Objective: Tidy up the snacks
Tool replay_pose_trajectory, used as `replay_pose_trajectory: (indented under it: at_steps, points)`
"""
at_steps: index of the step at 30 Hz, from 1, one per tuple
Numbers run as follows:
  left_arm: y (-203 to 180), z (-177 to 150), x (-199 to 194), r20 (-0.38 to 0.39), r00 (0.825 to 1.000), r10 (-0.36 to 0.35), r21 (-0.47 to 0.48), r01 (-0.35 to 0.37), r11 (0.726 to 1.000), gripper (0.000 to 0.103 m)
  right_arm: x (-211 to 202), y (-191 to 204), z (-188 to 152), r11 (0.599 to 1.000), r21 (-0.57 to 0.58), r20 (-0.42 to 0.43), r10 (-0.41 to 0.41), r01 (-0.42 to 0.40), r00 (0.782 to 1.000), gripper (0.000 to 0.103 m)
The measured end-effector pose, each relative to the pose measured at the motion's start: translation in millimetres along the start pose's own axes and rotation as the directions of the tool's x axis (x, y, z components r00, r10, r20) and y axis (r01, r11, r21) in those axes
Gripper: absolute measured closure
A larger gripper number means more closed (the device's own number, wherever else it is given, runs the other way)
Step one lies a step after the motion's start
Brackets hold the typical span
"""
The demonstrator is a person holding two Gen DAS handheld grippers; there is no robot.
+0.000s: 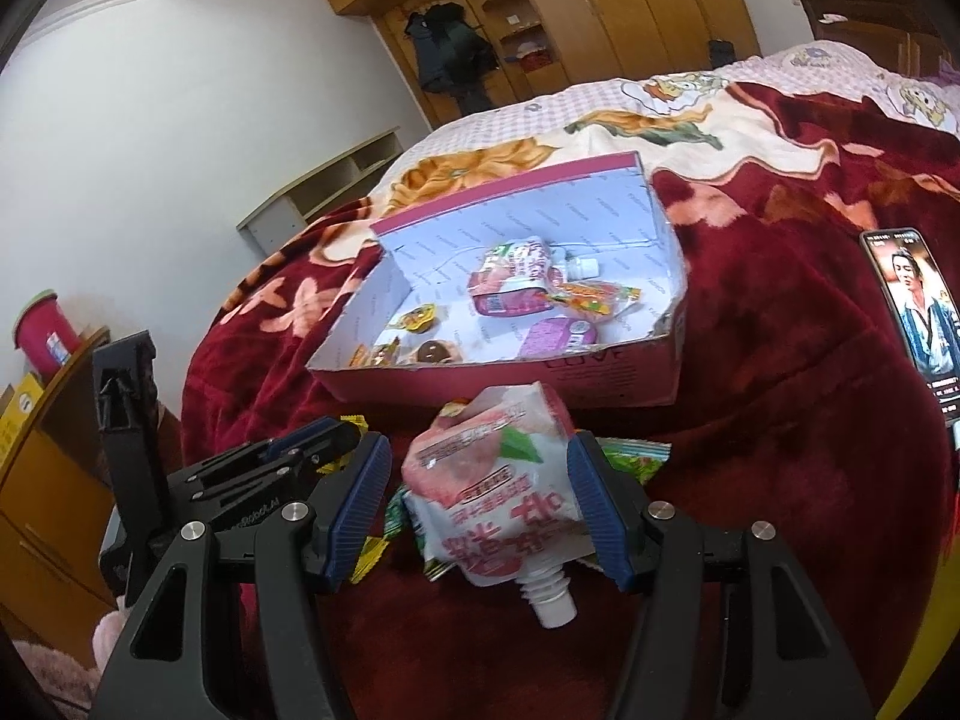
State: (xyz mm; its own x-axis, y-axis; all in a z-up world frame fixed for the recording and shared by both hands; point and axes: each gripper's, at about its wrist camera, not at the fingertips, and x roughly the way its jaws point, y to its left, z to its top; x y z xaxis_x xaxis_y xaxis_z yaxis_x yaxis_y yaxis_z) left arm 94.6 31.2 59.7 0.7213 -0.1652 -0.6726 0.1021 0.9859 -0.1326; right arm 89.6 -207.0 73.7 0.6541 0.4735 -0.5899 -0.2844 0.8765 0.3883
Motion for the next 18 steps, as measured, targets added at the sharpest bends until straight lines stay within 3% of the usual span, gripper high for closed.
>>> replay_pose_trajectory:
  at_steps: [12, 18]
  points:
    - [13.5, -20.4, -1.7, -0.022, 0.999, 0.031, -0.001, -0.031, 1.000, 0.082, 4.7, 36.5, -17.7, 0.994, -0.060, -0.067, 0.086, -0.090, 0.994, 0.040]
    - [11.6, -23.2, 0.7, -0.015, 0.999, 0.041, 0.008, -0.041, 0.999, 0.080, 15.1, 43.8, -27.3, 0.993, -0.077, -0.114, 0.076, -0.085, 0.991, 0.040]
